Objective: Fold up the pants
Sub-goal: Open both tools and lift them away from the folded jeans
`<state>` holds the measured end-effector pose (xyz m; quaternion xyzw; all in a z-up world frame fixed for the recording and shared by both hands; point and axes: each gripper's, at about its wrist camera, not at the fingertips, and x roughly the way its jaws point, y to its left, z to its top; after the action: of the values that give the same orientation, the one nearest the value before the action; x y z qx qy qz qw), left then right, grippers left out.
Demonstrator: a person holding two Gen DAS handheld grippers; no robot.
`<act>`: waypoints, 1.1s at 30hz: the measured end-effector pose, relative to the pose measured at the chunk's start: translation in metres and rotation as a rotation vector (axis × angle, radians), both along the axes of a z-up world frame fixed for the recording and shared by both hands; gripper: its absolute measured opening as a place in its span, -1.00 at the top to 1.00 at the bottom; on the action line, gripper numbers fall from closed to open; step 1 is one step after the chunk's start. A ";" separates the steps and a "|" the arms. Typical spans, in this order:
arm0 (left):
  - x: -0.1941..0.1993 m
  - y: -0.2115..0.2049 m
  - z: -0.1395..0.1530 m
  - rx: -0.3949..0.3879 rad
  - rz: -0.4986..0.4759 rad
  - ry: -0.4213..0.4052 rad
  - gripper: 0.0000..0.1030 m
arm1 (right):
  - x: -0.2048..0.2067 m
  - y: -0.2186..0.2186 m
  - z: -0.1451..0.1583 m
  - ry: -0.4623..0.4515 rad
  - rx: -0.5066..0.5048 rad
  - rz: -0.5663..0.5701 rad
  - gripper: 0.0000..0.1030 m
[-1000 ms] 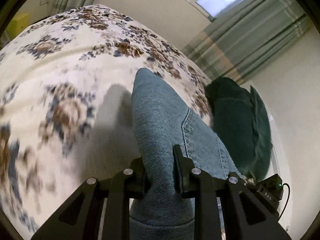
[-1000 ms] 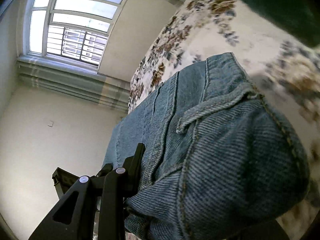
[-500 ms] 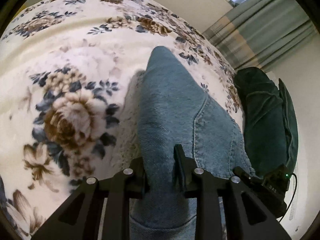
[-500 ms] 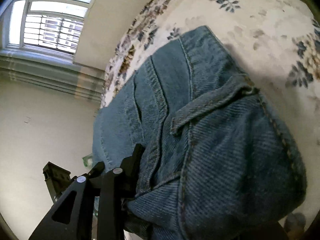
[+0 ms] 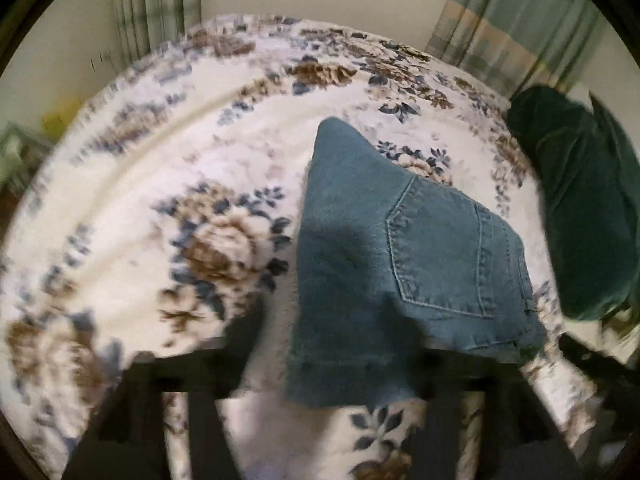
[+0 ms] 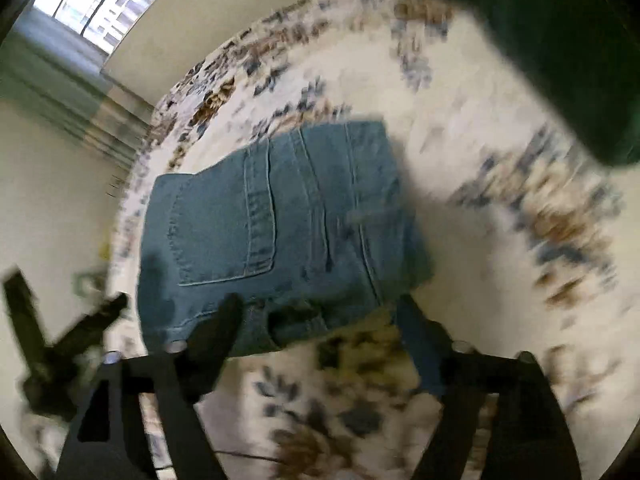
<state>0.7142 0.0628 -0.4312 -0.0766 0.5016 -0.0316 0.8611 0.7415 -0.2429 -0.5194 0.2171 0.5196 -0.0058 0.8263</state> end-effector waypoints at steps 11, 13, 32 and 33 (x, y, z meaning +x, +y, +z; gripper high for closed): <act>-0.071 -0.037 0.115 0.149 0.015 -0.119 -0.86 | -0.077 0.022 0.140 -0.135 -0.390 -0.023 -0.99; -0.092 -0.043 0.140 0.152 0.011 -0.146 -0.86 | -0.098 0.024 0.168 -0.157 -0.391 -0.019 -0.99; -0.312 -0.065 0.332 0.142 0.050 -0.328 -0.86 | -0.362 0.033 0.421 -0.419 -0.403 0.060 -0.99; -0.322 -0.064 0.338 0.146 0.055 -0.333 -0.86 | -0.376 0.034 0.431 -0.430 -0.402 0.064 -0.99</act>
<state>0.3919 -0.0007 -0.0930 -0.0216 0.3509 0.0162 0.9360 0.3660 -0.2088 -0.0887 0.0287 0.3277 -0.0365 0.9437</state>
